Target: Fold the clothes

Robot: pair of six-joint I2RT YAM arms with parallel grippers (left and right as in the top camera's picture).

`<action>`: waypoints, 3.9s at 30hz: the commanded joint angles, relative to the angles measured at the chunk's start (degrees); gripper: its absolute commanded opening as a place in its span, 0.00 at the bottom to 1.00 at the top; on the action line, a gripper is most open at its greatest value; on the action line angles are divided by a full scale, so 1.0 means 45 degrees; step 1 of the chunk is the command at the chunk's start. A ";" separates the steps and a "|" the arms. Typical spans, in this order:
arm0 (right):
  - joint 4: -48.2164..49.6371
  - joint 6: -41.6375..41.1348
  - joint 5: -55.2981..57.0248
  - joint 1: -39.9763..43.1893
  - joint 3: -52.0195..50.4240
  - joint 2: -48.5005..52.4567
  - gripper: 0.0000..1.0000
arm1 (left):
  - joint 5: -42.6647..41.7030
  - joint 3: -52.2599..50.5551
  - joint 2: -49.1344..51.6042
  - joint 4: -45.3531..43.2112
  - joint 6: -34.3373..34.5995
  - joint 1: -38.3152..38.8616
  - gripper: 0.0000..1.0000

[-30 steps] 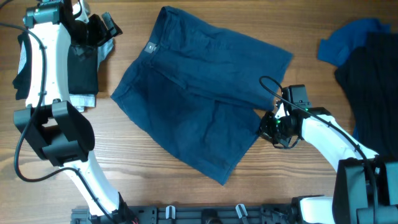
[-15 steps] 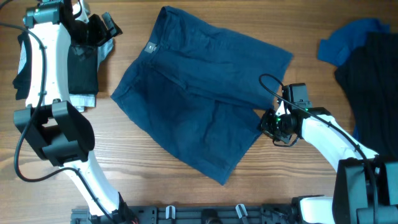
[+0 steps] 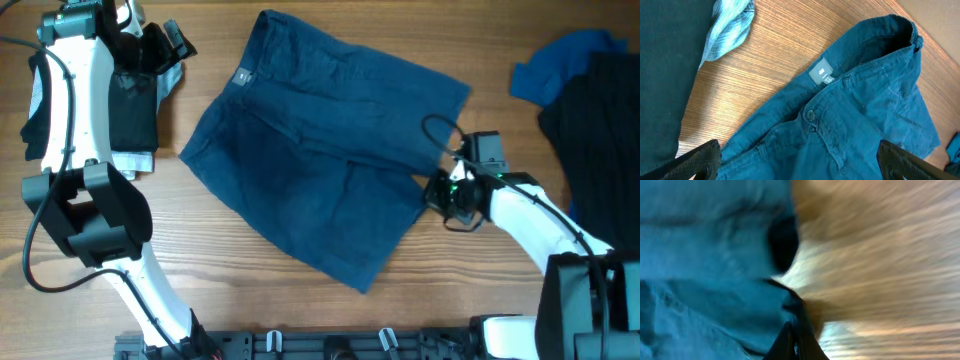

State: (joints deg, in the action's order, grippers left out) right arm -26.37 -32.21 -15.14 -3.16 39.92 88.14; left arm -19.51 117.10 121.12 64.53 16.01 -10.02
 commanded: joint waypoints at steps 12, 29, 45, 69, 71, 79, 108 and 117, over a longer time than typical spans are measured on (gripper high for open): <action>0.7359 0.4405 0.2278 0.3220 0.0253 0.0180 0.04 | 0.0024 0.0024 0.0185 0.0010 -0.0029 0.0029 1.00; 0.0151 0.3774 -0.0559 0.3196 0.0928 -0.0238 0.37 | 0.0024 0.0024 0.0185 0.0010 -0.0029 0.0029 1.00; 0.2846 0.2900 -0.0845 0.3215 0.1180 0.2419 0.04 | 0.0024 0.0024 0.0185 0.0010 -0.0029 0.0024 1.00; 0.2720 0.5377 0.1608 0.3721 0.5357 0.2098 0.83 | 0.0024 0.0024 0.0185 0.0010 -0.0029 0.0029 1.00; 0.1685 0.5149 0.1617 0.3721 0.5926 0.1112 0.99 | 0.0024 0.0024 0.0185 0.0010 -0.0029 0.0029 1.00; -0.0899 0.5153 0.1851 0.3721 0.6135 -0.1535 1.00 | -0.0010 0.0029 0.0180 -0.1603 -0.0010 0.0029 1.00; -0.1049 0.5149 0.1851 0.3721 0.6125 -0.1491 1.00 | 0.0699 0.0024 0.4979 -0.8471 0.0015 0.3589 0.04; -0.1054 0.5149 0.1851 0.3721 0.6125 -0.1491 1.00 | 0.1117 0.0024 0.6572 -0.9364 0.0024 0.3045 0.04</action>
State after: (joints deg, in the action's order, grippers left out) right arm -31.27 -8.71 -7.62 13.30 66.92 81.21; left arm -17.02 117.08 146.32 22.72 15.88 3.70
